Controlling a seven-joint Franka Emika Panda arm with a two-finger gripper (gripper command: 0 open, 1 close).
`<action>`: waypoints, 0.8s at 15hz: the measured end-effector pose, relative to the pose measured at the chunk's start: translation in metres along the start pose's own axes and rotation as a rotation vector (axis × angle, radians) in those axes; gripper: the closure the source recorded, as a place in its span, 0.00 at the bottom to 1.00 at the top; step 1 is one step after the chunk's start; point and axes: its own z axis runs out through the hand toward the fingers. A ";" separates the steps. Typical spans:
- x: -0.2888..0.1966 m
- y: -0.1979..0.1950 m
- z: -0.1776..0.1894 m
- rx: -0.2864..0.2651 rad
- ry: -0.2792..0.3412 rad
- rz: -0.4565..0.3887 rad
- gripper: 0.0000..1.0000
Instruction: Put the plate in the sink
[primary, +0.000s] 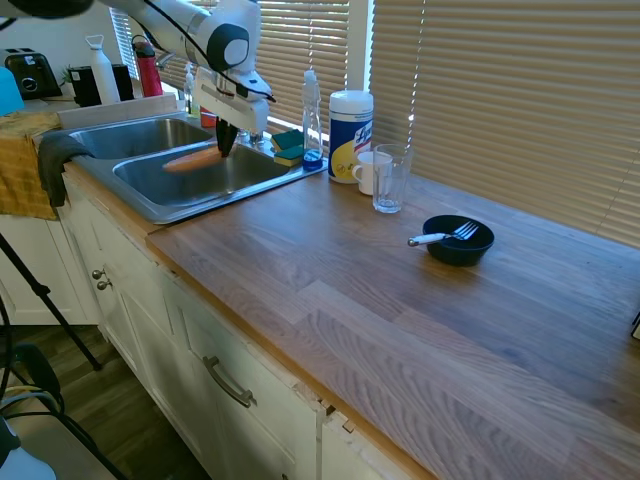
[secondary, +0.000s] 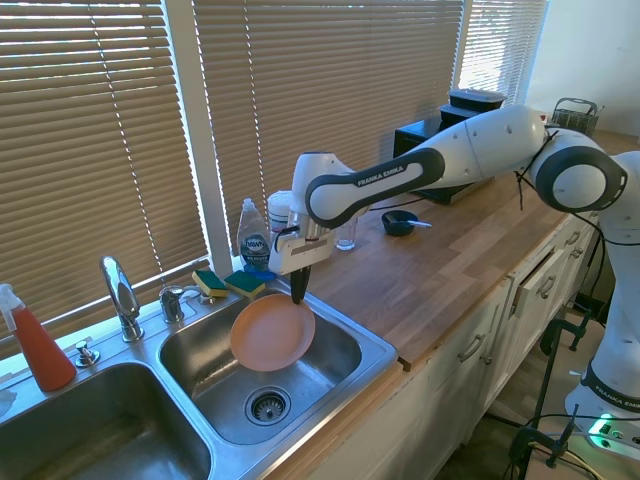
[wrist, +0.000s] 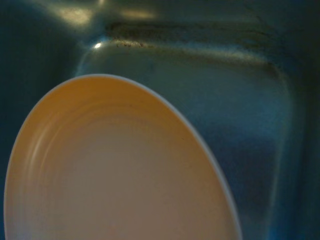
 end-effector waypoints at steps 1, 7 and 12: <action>0.002 -0.008 0.014 -0.017 -0.001 0.000 1.00; 0.039 -0.024 0.092 -0.116 -0.023 0.032 1.00; 0.044 -0.032 0.111 -0.163 -0.008 0.048 0.00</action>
